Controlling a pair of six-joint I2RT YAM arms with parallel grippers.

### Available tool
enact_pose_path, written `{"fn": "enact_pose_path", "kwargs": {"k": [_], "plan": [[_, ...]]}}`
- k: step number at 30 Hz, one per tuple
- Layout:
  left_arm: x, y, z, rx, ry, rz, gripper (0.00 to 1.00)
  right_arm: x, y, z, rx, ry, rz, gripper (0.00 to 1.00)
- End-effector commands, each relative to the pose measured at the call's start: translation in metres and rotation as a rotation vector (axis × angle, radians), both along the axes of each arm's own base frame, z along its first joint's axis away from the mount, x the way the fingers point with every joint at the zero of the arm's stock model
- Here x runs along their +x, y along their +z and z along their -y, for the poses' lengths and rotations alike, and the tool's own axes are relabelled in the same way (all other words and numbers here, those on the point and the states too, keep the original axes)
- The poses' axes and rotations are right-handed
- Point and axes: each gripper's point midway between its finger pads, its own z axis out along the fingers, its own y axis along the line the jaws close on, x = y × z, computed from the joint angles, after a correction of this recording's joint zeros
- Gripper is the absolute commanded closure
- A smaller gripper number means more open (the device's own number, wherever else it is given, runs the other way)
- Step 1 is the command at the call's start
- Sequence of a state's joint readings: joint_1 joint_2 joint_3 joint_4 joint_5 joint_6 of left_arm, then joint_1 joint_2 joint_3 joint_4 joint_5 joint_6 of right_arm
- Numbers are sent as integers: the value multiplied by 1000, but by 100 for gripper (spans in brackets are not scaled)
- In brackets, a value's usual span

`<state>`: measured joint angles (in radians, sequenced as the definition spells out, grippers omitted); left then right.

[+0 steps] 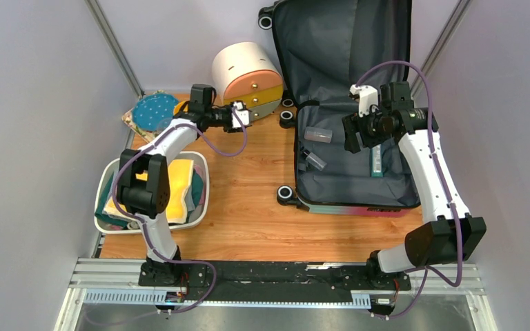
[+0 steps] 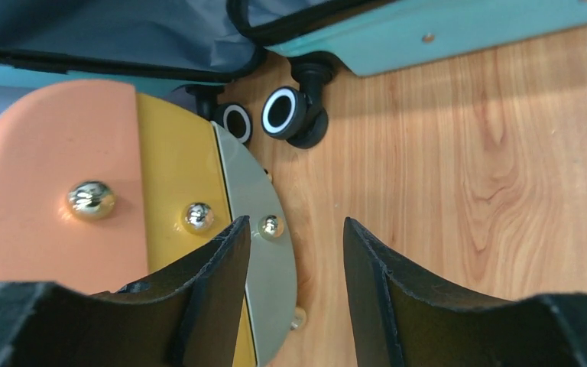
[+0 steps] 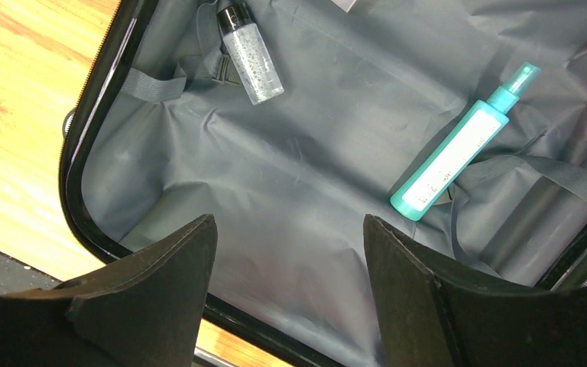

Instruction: Open, take out, and arrange the luggage

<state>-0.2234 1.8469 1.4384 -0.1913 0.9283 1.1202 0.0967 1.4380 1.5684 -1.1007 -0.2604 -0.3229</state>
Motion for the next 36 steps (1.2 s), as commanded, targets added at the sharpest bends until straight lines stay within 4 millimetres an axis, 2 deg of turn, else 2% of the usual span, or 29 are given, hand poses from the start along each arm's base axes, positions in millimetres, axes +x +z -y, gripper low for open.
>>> {"fn": "enact_pose_path", "kwargs": {"k": [1, 3, 4, 8, 12, 13, 15, 16, 18, 19, 23, 27, 30, 31, 33, 34, 35, 36], "plan": [[21, -30, 8, 107, -56, 137, 43, -1, 9, 2, 2, 0, 49, 26], [34, -29, 15, 143, -72, 201, 42, -2, 9, 1, 7, 3, 45, 26], [42, -42, 15, 165, -65, 200, 41, -3, 9, 1, 9, 4, 46, 26], [68, -44, 21, 154, -29, 302, 37, -4, 7, 3, 7, -1, 40, 26], [81, -60, 23, 168, -31, 363, 35, -6, 3, 5, 10, -5, 26, 26], [84, -71, 24, 176, -29, 358, 35, -7, 2, 5, 11, -7, 25, 26], [95, -71, 25, 177, -12, 394, 36, -8, 1, 6, 12, -8, 19, 26], [99, -83, 25, 190, -4, 388, 36, -8, -1, 6, 11, -8, 14, 26], [108, -83, 26, 194, 4, 434, 36, -8, -2, 6, 14, -9, 11, 26], [111, -91, 26, 214, -1, 449, 37, -8, -3, 7, 18, -9, 4, 26], [122, -97, 29, 222, 14, 512, 41, -7, -4, 7, 20, -13, -2, 26], [133, -100, 29, 231, 33, 535, 49, -7, -7, 9, 27, -18, -12, 27], [135, -98, 27, 246, 38, 546, 61, -6, -6, 10, 27, -21, -9, 27], [134, -98, 27, 247, 35, 542, 69, -5, -6, 9, 27, -21, -9, 27], [130, -92, 25, 244, 38, 528, 78, -5, -6, 9, 27, -21, -11, 27], [128, -91, 23, 237, 40, 506, 95, -4, -5, 10, 29, -23, -8, 27], [124, -94, 21, 232, 38, 482, 100, -4, -5, 11, 30, -27, -10, 27], [121, -87, 20, 221, 39, 478, 100, -4, -4, 10, 30, -25, -7, 27]]}}
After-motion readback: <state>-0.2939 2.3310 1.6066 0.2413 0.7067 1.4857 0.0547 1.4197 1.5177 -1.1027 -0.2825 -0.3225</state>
